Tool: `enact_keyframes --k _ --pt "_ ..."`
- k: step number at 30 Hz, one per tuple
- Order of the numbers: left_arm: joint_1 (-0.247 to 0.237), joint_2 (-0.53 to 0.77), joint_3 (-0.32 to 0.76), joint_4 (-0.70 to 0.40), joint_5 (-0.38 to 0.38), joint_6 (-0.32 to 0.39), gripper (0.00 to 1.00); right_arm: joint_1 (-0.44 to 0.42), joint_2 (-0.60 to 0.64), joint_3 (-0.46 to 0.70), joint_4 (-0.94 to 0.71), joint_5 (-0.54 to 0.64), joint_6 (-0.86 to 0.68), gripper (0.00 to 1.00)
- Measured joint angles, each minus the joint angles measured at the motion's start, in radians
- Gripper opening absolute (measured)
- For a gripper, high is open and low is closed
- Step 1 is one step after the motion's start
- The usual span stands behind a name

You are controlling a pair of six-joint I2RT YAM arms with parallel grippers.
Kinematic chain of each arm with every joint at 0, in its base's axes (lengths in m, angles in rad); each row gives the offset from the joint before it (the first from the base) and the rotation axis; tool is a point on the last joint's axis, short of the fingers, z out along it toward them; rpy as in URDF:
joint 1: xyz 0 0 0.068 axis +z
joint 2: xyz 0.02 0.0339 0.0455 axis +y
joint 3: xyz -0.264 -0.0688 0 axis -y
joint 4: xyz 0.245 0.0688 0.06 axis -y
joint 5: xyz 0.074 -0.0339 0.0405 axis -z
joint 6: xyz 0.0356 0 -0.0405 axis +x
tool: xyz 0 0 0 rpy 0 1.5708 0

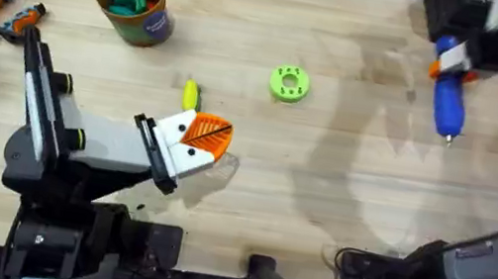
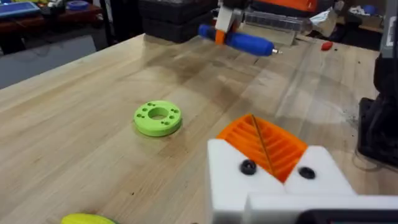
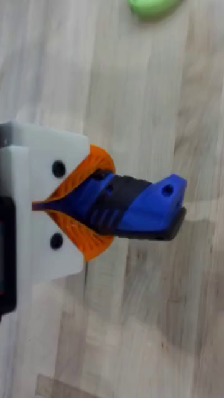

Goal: Pick up the gripper from the table and insert it into the empty holder that is missing its gripper. Then pick up a screw, insert it into the mounting hole, and use the screwdriver to tighten it. Finally, clean up the table by picking up the vegetable and placing it into the bucket.

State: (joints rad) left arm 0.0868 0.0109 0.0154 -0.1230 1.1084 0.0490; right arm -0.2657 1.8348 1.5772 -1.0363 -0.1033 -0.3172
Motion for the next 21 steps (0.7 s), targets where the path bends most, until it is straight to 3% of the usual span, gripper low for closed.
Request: enact_keyframes --k 1,5,14,21 --pt "0.000 0.000 0.000 0.000 0.000 0.000 0.006 0.004 -0.111 -0.003 -0.027 -0.040 0.007 0.027" --pt "0.000 0.000 0.000 0.000 0.000 0.000 0.006 0.025 -0.248 -0.075 0.002 -0.068 0.016 0.027" --pt "0.000 0.000 0.000 0.000 0.000 0.000 0.006 0.108 -0.581 -0.504 0.269 -0.081 0.124 0.027" --pt "0.000 0.000 0.000 0.000 0.000 0.000 0.006 0.227 -0.799 -0.771 0.558 -0.074 0.319 0.027"
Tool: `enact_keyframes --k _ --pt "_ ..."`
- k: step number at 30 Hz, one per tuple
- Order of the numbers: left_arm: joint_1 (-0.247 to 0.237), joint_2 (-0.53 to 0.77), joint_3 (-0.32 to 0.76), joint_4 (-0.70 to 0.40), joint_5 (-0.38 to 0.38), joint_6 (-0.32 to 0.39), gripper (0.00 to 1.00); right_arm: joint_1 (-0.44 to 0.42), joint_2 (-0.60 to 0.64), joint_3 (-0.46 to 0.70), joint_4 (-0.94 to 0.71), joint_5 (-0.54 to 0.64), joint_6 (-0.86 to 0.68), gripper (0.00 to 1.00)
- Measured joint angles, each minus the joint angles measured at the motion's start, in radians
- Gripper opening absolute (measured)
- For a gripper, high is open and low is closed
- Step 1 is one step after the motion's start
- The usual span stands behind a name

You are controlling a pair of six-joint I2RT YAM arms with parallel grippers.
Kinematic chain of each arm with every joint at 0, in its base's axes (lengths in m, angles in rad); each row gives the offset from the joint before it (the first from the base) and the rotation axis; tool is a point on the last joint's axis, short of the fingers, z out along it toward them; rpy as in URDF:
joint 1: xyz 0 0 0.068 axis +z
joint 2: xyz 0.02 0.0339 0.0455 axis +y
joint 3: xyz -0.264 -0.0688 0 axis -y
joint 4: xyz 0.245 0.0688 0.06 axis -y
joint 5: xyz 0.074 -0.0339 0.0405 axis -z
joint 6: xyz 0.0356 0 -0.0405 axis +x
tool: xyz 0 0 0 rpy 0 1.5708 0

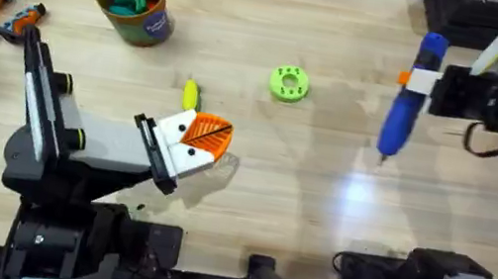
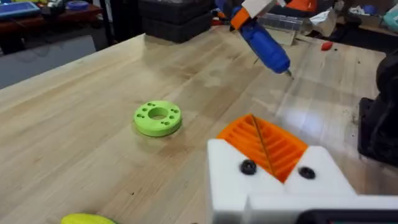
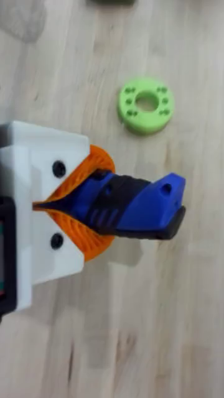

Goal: Pick up the gripper from the table and insert it into the empty holder that is missing its gripper. Then pick up a screw, insert it into the mounting hole, and use the screwdriver to tighten it. Finally, clean up the table by picking up the vegetable and placing it into the bucket.

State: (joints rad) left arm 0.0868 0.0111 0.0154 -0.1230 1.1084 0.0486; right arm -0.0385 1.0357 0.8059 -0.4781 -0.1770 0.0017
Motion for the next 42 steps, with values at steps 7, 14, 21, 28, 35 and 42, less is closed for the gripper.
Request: enact_keyframes --k 7,14,21,28,35,42 --pt "0.000 0.000 0.000 0.000 0.000 0.000 0.006 0.201 -0.014 -0.052 0.215 0.004 0.094 0.027" --pt "0.000 0.000 0.000 0.000 0.000 0.000 0.006 0.464 -0.008 -0.056 0.509 -0.004 0.066 0.027" --pt "0.000 0.000 0.000 0.000 0.000 0.000 0.006 0.489 -0.008 -0.056 0.655 -0.167 0.039 0.027" --pt "0.000 0.000 0.000 0.000 0.003 0.000 0.005 0.490 -0.008 -0.056 0.846 -0.459 0.031 0.027" --pt "0.000 0.000 0.000 0.000 0.003 0.000 0.005 0.494 -0.002 -0.056 0.974 -0.634 0.047 0.027" --pt "0.000 0.000 0.000 0.000 0.003 0.000 0.005 0.542 0.108 -0.056 1.152 -0.664 0.131 0.027"
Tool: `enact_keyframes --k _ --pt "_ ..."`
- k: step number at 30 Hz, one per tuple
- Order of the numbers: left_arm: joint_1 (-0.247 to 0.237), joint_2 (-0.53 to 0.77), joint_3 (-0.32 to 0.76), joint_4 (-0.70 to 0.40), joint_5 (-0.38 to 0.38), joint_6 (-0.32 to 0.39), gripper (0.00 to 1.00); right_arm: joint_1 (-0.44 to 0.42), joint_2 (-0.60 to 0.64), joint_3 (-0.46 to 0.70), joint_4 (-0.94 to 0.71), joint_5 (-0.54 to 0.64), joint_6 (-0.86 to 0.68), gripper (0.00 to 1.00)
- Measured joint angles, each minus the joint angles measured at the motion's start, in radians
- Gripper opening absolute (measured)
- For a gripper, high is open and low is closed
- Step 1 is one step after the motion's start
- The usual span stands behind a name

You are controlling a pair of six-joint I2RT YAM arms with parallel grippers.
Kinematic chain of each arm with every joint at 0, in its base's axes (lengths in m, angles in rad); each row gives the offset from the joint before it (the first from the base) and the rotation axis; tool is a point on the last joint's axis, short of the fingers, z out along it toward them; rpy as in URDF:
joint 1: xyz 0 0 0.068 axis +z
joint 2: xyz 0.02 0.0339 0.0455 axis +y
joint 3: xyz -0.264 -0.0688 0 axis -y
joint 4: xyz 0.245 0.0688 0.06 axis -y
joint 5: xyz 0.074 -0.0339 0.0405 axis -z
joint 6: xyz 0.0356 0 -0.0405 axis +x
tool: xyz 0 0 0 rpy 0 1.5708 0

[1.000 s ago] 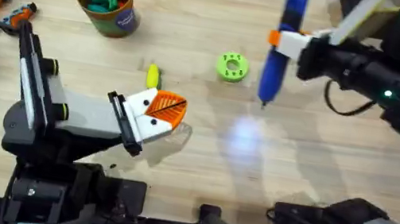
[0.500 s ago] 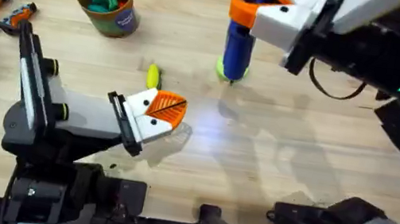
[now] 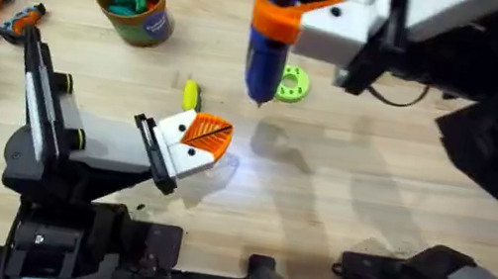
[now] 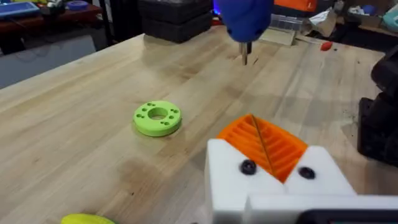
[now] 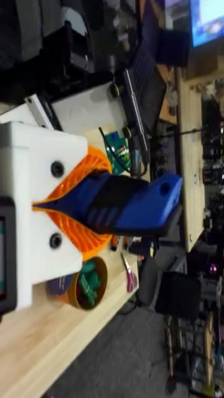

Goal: Pick up the gripper from the table and insert it into the empty holder that is missing its gripper. Then pick up a screw, insert it into the mounting hole, and use the screwdriver to tighten it. Finally, clean up the table by picking up the vegetable and placing it into the bucket.

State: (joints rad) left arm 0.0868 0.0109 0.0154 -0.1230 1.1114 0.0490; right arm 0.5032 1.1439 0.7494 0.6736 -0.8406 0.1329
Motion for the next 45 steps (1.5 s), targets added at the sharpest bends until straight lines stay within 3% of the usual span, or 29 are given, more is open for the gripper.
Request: enact_keyframes --k 10,17,25,45 --pt "0.000 0.000 0.000 0.000 0.000 0.000 0.005 0.077 0.126 0.039 0.047 -0.006 0.039 0.027" --pt "0.000 0.000 0.000 0.000 0.000 0.000 0.005 0.158 0.148 0.120 0.068 -0.007 0.017 0.027" --pt "0.000 0.000 0.000 0.000 0.000 0.000 0.005 0.239 0.166 0.129 0.090 0.028 -0.015 0.027" --pt "0.000 0.000 0.000 0.000 0.000 0.000 0.005 0.286 0.204 0.130 0.149 0.051 -0.028 0.027"
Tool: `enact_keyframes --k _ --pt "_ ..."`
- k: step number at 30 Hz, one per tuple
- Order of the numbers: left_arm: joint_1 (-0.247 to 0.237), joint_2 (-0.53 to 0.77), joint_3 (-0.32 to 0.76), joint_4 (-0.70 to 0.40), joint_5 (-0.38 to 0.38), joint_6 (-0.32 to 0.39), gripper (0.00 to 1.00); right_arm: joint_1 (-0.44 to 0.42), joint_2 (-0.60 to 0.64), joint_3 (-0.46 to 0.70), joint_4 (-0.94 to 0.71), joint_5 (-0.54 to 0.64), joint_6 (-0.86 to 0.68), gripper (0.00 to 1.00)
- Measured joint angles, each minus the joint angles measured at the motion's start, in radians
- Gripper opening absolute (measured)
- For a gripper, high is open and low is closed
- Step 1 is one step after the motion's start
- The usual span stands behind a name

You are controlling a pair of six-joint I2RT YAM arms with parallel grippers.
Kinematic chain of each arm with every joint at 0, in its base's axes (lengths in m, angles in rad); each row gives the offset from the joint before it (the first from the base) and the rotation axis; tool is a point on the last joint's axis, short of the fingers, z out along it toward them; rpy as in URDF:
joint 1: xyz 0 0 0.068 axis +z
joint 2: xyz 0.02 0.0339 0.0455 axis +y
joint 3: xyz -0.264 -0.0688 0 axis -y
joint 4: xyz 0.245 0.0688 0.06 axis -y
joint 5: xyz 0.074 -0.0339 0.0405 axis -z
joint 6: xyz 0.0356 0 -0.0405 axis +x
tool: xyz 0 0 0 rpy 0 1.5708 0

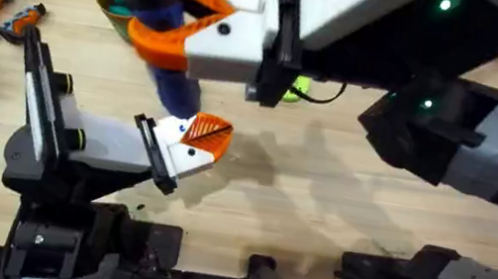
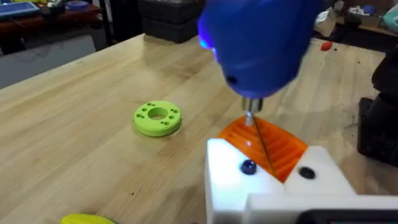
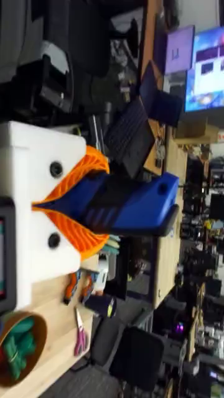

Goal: Pick up the gripper from the table and insert it into the empty holder that is missing its gripper. Then pick up a screw, insert it into the mounting hole, and use the screwdriver to tighten it. Finally, clean up the table by picking up the vegetable and placing it into the bucket.

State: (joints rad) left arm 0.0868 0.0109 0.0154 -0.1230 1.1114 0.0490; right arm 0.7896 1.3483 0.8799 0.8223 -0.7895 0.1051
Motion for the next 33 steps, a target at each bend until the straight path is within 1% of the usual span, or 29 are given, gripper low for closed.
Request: enact_keyframes --k 7,25,33 --pt "0.000 0.000 0.000 0.000 0.000 0.000 0.005 0.041 0.000 0.000 0.008 -0.001 0.000 0.027" --pt "0.000 0.000 0.000 0.000 0.000 0.000 0.005 0.041 0.000 0.000 -0.008 0.000 -0.039 0.027" --pt "0.000 0.000 0.000 0.000 0.000 0.000 0.005 0.041 0.028 0.000 -0.006 0.000 -0.053 0.027"
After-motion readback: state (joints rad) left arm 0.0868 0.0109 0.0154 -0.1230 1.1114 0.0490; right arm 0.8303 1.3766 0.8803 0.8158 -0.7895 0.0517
